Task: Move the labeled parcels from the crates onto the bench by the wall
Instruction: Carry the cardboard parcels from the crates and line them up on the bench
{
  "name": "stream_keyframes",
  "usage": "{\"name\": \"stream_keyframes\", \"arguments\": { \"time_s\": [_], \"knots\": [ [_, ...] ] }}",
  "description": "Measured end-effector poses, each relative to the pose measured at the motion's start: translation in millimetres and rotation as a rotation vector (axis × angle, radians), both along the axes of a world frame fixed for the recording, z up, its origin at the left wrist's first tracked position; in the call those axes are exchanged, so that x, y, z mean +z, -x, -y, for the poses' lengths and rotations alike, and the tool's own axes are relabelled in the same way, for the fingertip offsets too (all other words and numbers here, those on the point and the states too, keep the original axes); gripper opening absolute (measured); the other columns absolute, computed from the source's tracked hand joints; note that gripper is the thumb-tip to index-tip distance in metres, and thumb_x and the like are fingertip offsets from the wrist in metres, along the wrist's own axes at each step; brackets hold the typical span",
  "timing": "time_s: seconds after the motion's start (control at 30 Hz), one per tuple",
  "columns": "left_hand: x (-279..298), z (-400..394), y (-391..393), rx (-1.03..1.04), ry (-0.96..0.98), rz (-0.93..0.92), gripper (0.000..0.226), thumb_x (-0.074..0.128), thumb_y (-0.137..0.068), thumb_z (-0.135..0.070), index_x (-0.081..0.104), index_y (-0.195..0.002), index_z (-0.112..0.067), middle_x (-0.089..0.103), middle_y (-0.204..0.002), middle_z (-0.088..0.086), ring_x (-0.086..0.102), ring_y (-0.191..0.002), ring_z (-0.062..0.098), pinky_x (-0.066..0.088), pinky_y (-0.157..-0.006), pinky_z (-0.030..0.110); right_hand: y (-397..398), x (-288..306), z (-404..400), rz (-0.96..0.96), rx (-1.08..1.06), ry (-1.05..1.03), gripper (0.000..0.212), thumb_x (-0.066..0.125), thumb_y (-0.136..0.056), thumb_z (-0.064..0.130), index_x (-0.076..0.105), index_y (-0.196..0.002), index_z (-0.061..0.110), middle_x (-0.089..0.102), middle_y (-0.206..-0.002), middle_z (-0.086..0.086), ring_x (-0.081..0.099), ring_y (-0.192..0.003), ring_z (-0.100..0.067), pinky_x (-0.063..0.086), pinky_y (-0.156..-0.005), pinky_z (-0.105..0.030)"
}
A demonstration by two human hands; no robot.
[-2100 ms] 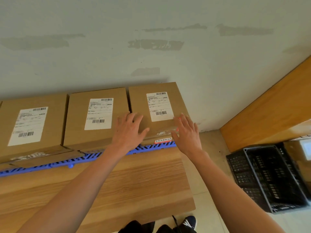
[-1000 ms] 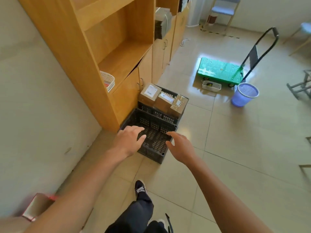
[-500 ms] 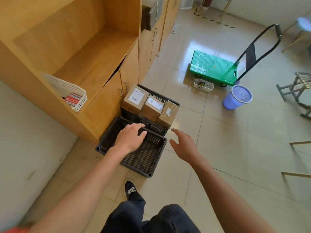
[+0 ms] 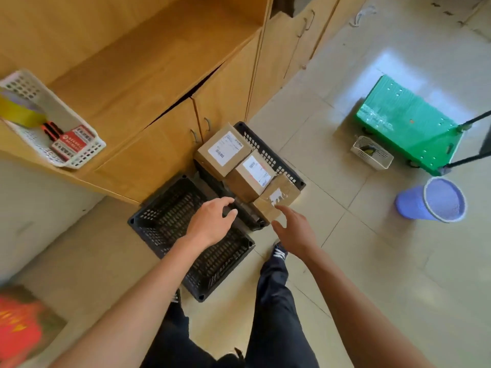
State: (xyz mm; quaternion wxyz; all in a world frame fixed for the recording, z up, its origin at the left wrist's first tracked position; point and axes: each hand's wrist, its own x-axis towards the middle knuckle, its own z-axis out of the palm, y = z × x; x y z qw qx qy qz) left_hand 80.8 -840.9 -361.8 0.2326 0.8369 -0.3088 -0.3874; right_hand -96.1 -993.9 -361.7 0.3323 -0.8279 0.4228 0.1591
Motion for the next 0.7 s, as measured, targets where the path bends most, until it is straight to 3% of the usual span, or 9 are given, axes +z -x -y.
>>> {"name": "stream_keyframes", "arguments": {
  "time_s": [0.17,0.43,0.7],
  "knots": [
    [-62,77,31,0.267,-0.086,-0.187,0.042,0.053,-0.102,-0.04,0.055,-0.142,-0.026,0.06,-0.135,-0.006,0.053,-0.127,0.017,0.046,-0.107,0.041,-8,-72,112,-0.107,0.173,-0.072,0.05,0.054,-0.101,0.032,0.043,-0.149,0.027,0.053,-0.149,-0.003,0.047,-0.135,-0.027,0.043,-0.108,-0.042],
    [-172,142,54,0.669,-0.151,-0.406,0.044,0.057,-0.102,-0.033,0.054,-0.143,-0.018,0.06,-0.14,0.003,0.058,-0.125,0.017,0.044,-0.11,0.038,-6,-192,202,-0.192,0.188,-0.142,0.05,0.056,-0.1,0.032,0.043,-0.148,0.025,0.054,-0.146,-0.006,0.052,-0.13,-0.03,0.046,-0.106,-0.046],
    [-296,194,53,0.926,-0.199,-0.518,0.056,0.051,-0.103,-0.042,0.038,-0.153,-0.022,0.045,-0.154,0.002,0.044,-0.139,0.023,0.037,-0.114,0.043,-41,-300,236,-0.118,0.138,-0.037,0.069,0.06,-0.096,0.038,0.027,-0.155,0.029,0.027,-0.164,-0.002,0.027,-0.147,-0.03,0.033,-0.114,-0.053]
  ]
}}
